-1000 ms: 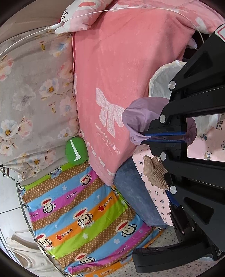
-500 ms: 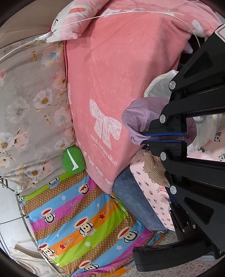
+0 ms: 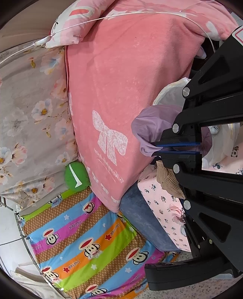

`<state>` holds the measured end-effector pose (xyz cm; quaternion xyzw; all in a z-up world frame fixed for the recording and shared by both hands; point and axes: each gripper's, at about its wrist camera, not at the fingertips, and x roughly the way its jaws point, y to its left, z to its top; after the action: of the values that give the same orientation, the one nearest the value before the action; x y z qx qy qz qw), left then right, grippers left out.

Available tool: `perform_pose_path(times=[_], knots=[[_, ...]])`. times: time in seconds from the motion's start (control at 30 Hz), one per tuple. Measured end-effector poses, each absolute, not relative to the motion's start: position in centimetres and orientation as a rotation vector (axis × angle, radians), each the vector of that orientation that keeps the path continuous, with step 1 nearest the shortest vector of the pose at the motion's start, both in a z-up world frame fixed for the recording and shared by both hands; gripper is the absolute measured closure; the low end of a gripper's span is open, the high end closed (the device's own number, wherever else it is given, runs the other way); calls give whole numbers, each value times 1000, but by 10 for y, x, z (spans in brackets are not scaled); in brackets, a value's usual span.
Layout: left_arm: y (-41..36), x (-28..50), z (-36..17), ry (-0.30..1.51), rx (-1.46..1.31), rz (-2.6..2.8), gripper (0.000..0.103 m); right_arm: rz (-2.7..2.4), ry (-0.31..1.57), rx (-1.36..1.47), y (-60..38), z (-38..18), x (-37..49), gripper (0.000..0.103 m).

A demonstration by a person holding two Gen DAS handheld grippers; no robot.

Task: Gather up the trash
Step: 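Carry the tan stocking and lilac bag over the wastebasket, then open both tools to drop the stocking and bag into the wastebasket, then move both tools back to the pile toward the grey sock and scrunchie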

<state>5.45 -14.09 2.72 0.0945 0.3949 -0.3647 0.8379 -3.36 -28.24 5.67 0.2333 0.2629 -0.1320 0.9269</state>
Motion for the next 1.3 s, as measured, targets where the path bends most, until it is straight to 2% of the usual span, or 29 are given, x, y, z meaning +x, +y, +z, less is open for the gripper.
perform_pose_path(times=[0.03,0.1,0.17,0.53,1.3], knots=[[-141,55,27,836,202,-763,76,-274,537,480,-282,57,-34,95],[-140,56,28,824,202,-738,47,-274,536,487,-282,57,-34,90],[-138,56,29,815,196,-725,42,-280,531,484,-281,58,-35,88],[-128,59,29,818,183,-702,42,-268,531,454,-276,61,-33,81],[-56,81,16,848,81,-586,41,-181,594,376,-220,57,-2,80]])
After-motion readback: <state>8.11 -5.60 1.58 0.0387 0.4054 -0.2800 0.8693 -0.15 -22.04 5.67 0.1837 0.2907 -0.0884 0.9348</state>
